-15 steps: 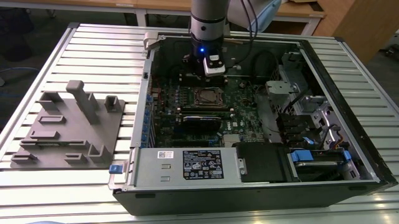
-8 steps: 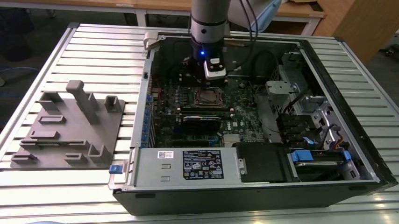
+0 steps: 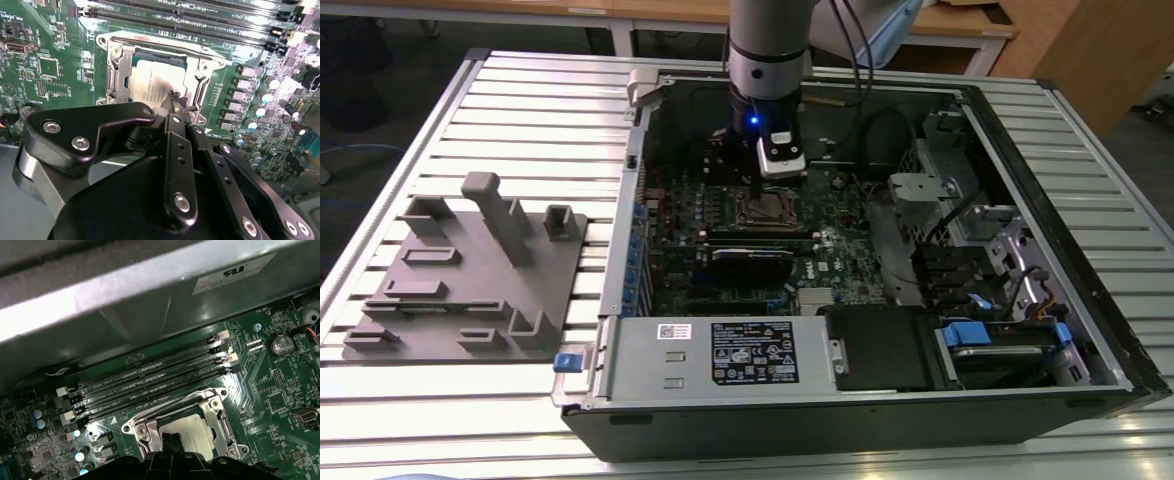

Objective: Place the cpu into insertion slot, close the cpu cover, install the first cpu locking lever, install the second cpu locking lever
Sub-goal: 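Install the first cpu locking lever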

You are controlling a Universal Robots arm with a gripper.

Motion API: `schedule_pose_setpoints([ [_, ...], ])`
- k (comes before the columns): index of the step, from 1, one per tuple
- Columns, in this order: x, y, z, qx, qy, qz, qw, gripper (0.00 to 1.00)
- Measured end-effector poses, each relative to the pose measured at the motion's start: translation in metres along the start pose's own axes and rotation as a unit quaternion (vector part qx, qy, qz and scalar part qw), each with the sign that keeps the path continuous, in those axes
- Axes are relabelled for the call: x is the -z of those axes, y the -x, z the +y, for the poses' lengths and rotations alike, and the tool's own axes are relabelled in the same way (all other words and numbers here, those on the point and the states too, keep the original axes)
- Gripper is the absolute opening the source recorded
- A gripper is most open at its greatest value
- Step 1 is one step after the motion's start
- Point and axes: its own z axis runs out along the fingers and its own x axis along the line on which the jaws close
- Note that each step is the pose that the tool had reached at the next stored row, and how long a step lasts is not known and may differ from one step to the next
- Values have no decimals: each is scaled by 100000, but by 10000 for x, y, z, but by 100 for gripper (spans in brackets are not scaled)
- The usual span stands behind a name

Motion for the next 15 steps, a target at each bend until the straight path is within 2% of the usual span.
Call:
schedule_pose_setpoints([
  [3, -2, 9, 2, 538, 17, 21, 99999, 10],
  [12, -29, 111, 40, 3522, 109, 156, 99938, 10],
  [13, -29, 118, 42, 3696, 44, 148, 99932, 10],
  [15, -28, 127, 19, 3760, -334, 39, 99929, 10],
])
